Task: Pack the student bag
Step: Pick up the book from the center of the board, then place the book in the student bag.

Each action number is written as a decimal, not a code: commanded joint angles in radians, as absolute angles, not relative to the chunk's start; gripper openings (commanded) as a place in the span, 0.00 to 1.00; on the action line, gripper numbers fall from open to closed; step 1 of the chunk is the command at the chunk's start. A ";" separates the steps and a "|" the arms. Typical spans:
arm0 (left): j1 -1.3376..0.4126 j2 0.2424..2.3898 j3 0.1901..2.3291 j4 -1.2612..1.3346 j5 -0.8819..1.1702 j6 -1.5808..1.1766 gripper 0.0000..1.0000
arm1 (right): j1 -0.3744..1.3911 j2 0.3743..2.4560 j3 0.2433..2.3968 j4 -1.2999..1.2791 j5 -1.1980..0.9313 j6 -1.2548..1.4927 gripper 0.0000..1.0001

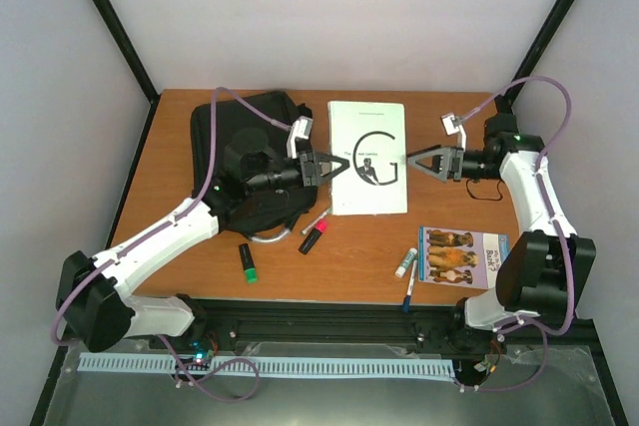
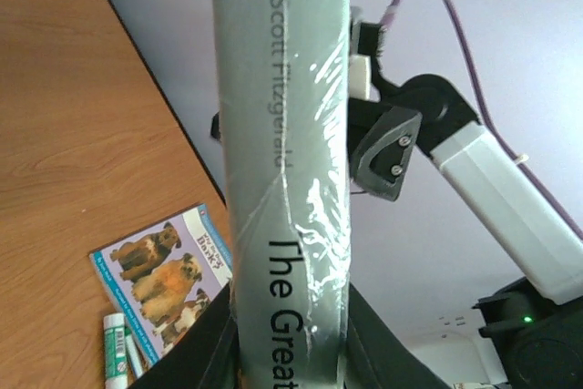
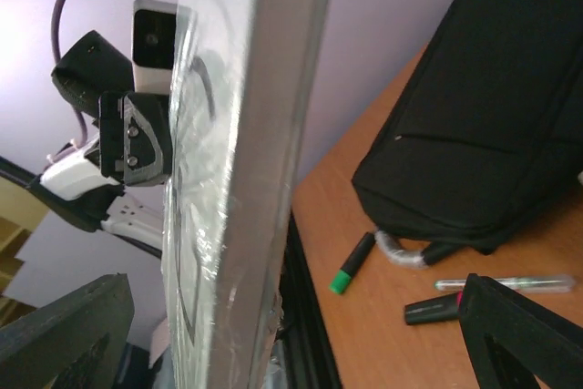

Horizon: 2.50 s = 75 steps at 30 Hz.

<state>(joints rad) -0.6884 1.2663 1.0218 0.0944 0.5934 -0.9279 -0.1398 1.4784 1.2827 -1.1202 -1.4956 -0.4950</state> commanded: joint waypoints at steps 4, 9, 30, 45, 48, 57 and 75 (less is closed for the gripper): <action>-0.689 1.248 1.112 0.305 0.624 -0.954 0.01 | -0.040 1.465 1.274 -1.227 -1.618 -0.585 1.00; -0.680 1.300 1.126 0.378 0.580 -0.956 0.01 | -0.002 1.426 1.224 -1.121 -1.689 -0.447 0.93; -0.665 1.357 1.057 0.393 0.477 -0.977 0.53 | -0.011 1.388 1.210 -1.028 -1.691 -0.284 0.18; -0.646 1.301 1.108 -0.406 0.050 -0.666 0.88 | -0.081 1.517 1.237 -1.122 -1.475 -0.585 0.03; -0.646 1.343 1.187 -0.605 -0.049 -0.523 0.84 | -0.080 1.490 1.123 -0.886 -1.374 -0.404 0.03; -0.646 1.388 1.162 -0.874 -0.313 -0.281 0.66 | -0.082 1.356 0.985 -0.661 -0.866 -0.247 0.03; -0.710 1.500 1.179 -1.096 -0.405 -0.105 0.68 | -0.086 1.365 0.946 -0.676 -0.914 -0.296 0.03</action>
<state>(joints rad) -0.6750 1.4292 1.1454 -1.0164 -0.3325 -0.1375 -0.0837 1.3857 0.9375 -0.7368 -0.8207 -0.2691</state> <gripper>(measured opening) 0.678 0.194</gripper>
